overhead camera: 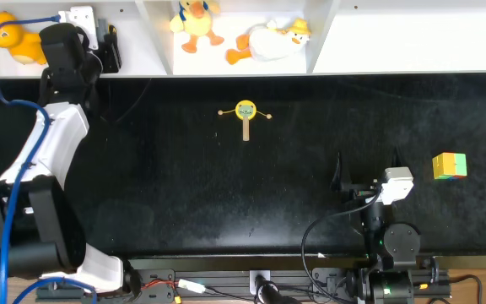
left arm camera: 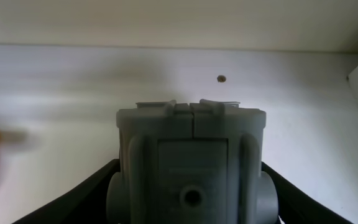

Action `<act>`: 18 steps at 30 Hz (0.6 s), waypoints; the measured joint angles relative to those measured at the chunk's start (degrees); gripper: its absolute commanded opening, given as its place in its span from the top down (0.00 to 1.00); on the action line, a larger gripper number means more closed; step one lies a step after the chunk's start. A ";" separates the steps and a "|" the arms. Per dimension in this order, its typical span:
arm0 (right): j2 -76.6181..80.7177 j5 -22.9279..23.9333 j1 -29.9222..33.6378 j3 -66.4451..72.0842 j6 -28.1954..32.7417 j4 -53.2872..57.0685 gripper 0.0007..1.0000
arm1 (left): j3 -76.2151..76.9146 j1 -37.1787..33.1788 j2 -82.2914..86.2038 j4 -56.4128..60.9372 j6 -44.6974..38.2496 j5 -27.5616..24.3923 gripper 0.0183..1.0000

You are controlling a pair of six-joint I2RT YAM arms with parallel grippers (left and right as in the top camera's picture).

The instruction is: Store Toys

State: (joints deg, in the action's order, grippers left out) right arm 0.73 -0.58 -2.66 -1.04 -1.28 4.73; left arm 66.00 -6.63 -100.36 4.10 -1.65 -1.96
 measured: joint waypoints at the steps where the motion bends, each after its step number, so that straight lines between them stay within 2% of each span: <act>1: 0.00 0.00 0.00 0.00 -0.02 -0.04 0.00 | 0.00 0.00 -0.20 0.02 0.00 -0.04 0.52; 5: 0.00 0.02 0.00 0.00 -0.02 -0.02 0.00 | 0.07 0.00 -0.28 -0.04 0.00 -0.35 0.38; 8: 0.00 0.02 0.00 0.00 -0.02 0.00 0.00 | 0.07 0.00 -0.28 -0.15 0.00 -0.46 0.34; 10: 0.00 0.00 0.00 0.00 -0.02 -0.02 0.01 | 0.07 0.00 -0.28 -0.17 0.00 -0.48 0.27; 12: 0.00 0.02 0.00 0.00 -0.02 0.00 0.00 | 0.07 0.00 -0.28 -0.22 0.02 -0.55 0.25; 15: 0.00 0.00 0.00 0.00 -0.02 -0.02 0.01 | 0.07 0.00 -0.28 -0.22 0.00 -0.66 0.18; 18: 0.00 0.02 0.00 0.00 0.00 -0.02 0.00 | 0.07 0.00 -0.28 -0.20 0.02 -0.66 0.16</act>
State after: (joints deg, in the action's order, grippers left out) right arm 0.73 -0.56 -2.66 -1.04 -1.28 4.71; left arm 66.06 -6.63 -100.64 3.90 -1.63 -2.61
